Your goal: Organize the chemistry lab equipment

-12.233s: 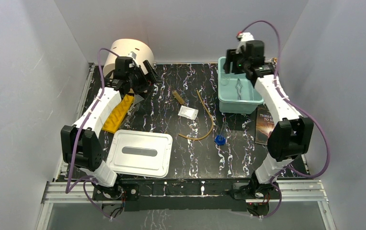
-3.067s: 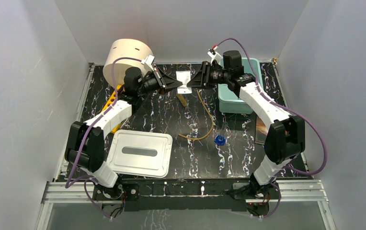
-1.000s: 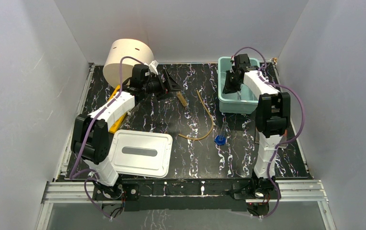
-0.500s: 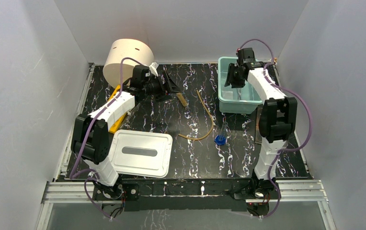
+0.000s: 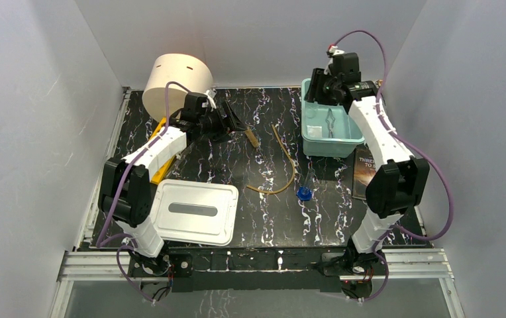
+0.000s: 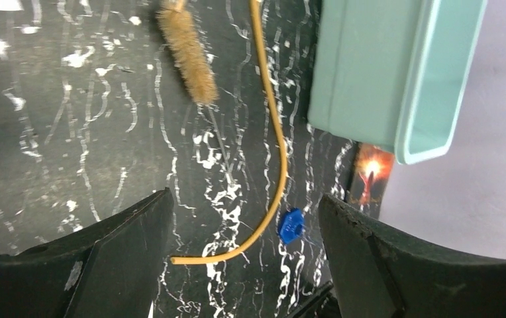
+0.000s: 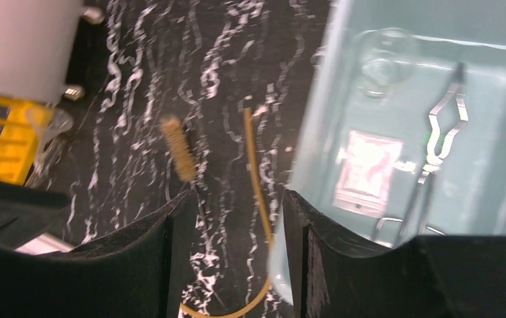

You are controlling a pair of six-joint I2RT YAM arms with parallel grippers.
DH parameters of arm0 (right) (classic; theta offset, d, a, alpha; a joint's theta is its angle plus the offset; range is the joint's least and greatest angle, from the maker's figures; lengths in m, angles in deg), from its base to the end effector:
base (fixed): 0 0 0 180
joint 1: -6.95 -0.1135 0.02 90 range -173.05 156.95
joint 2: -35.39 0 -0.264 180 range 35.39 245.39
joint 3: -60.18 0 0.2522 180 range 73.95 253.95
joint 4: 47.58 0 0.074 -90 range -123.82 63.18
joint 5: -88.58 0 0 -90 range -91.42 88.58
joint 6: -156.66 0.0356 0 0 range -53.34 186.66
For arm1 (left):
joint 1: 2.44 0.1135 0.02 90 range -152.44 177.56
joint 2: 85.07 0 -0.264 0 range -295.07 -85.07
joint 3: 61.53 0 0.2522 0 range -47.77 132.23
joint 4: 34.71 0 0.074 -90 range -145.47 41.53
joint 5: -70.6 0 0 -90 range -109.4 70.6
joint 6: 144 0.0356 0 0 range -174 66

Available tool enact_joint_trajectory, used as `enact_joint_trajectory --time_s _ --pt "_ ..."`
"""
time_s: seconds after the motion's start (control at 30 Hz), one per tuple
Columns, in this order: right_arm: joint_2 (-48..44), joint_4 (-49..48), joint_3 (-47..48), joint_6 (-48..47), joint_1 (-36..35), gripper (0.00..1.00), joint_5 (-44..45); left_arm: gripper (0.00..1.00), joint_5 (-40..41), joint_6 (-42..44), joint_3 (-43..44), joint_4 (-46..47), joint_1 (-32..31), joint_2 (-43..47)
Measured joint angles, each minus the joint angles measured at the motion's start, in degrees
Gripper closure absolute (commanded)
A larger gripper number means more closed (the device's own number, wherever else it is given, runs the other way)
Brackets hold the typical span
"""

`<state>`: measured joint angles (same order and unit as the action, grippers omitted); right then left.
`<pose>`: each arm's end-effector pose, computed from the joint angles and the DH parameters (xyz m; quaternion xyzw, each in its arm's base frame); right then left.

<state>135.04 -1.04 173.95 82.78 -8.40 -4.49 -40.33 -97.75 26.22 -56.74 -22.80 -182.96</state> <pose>0.3865 0.1081 0.3766 -0.0070 0.8761 0.1532 0.4570 0.3662 -0.1494 0.2735 -0.0885 0.8607 -0.3871 0.3186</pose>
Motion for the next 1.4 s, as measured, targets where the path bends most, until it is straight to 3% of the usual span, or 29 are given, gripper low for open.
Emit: enact_joint_trajectory --time_s 0.27,0.43,1.13,1.4 --pt "1.6 -0.74 -1.46 -1.14 -14.58 0.4 1.81 0.2 11.1 -1.33 -0.59 -6.01 0.0 3.5" --pt "6.19 -0.31 -1.86 -2.01 -19.65 0.42 4.28 0.2 16.37 -2.43 -2.73 -7.43 0.02 8.22" --pt "24.44 3.61 -1.18 -3.23 -22.29 0.49 7.87 0.2 18.75 -3.32 -4.0 -8.87 0.02 8.48" --pt "26.99 3.76 0.94 -3.26 -22.91 0.55 9.66 0.19 18.78 -2.93 -3.98 -8.92 0.02 7.85"
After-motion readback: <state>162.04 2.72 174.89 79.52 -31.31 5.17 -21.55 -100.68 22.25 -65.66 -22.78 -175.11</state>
